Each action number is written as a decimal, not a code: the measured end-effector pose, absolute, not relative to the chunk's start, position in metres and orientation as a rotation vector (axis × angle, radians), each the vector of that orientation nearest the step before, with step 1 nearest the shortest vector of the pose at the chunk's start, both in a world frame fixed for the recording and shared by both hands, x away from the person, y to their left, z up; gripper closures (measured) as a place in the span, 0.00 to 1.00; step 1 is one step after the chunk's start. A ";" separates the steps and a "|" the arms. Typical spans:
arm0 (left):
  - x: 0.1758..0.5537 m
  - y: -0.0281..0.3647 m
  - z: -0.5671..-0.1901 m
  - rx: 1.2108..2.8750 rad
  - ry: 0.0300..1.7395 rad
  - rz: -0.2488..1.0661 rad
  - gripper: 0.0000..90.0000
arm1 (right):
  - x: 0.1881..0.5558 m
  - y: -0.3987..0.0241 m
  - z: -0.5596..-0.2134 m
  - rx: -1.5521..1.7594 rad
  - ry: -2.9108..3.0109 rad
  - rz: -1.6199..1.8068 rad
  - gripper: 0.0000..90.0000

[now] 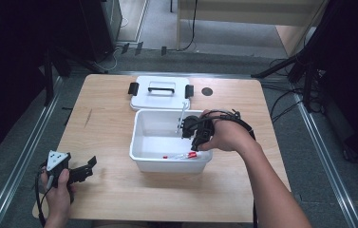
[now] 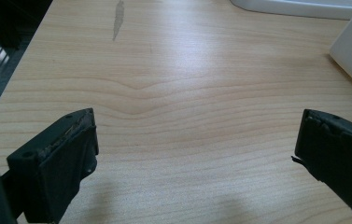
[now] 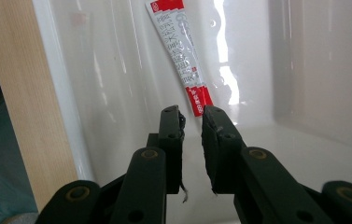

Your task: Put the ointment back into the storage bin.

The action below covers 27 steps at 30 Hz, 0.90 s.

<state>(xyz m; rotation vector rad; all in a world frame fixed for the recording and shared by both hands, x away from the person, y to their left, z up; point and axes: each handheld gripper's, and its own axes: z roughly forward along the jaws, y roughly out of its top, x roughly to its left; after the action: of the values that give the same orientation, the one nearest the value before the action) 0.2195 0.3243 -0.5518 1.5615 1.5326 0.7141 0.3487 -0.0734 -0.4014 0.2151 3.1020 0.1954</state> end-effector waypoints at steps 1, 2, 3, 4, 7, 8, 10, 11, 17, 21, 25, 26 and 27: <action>0.220 0.324 -0.552 1.561 1.533 0.714 0.00 | 0.349 -0.077 -0.398 0.221 3.098 0.208 0.88; 0.220 0.324 -0.552 1.561 1.533 0.714 0.00 | 0.349 -0.079 -0.397 0.223 3.095 0.216 0.88; 0.220 0.324 -0.552 1.562 1.533 0.715 0.00 | 0.348 -0.080 -0.395 0.240 3.094 0.218 0.88; 0.220 0.324 -0.552 1.561 1.533 0.715 0.00 | 0.348 -0.082 -0.393 0.227 3.090 0.235 0.88; 0.220 0.324 -0.552 1.564 1.533 0.714 0.00 | 0.347 -0.085 -0.389 0.236 3.085 0.241 0.88; 0.220 0.324 -0.552 1.561 1.533 0.714 0.00 | 0.347 -0.087 -0.388 0.235 3.082 0.248 0.88; 0.220 0.324 -0.552 1.562 1.533 0.716 0.00 | 0.345 -0.093 -0.383 0.256 3.072 0.250 0.88; 0.220 0.324 -0.552 1.562 1.533 0.716 0.00 | 0.345 -0.095 -0.381 0.256 3.068 0.252 0.88; 0.220 0.324 -0.552 1.563 1.533 0.716 0.00 | 0.343 -0.105 -0.373 0.277 3.052 0.268 0.88; 0.220 0.324 -0.552 1.562 1.533 0.718 0.00 | 0.342 -0.113 -0.370 0.299 3.039 0.270 0.87; 0.220 0.324 -0.552 1.562 1.534 0.718 0.00 | 0.341 -0.119 -0.369 0.313 3.032 0.267 0.87; 0.220 0.324 -0.552 1.561 1.534 0.718 0.00 | 0.341 -0.123 -0.369 0.331 3.028 0.269 0.87; 0.220 0.324 -0.552 1.561 1.534 0.718 0.00 | 0.341 -0.123 -0.369 0.331 3.028 0.269 0.87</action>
<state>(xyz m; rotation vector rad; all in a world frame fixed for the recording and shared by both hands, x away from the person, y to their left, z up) 0.2197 0.3239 -0.5519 1.5615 1.5337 0.7176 0.3408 -0.1229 -0.3687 0.3308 3.0278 0.2692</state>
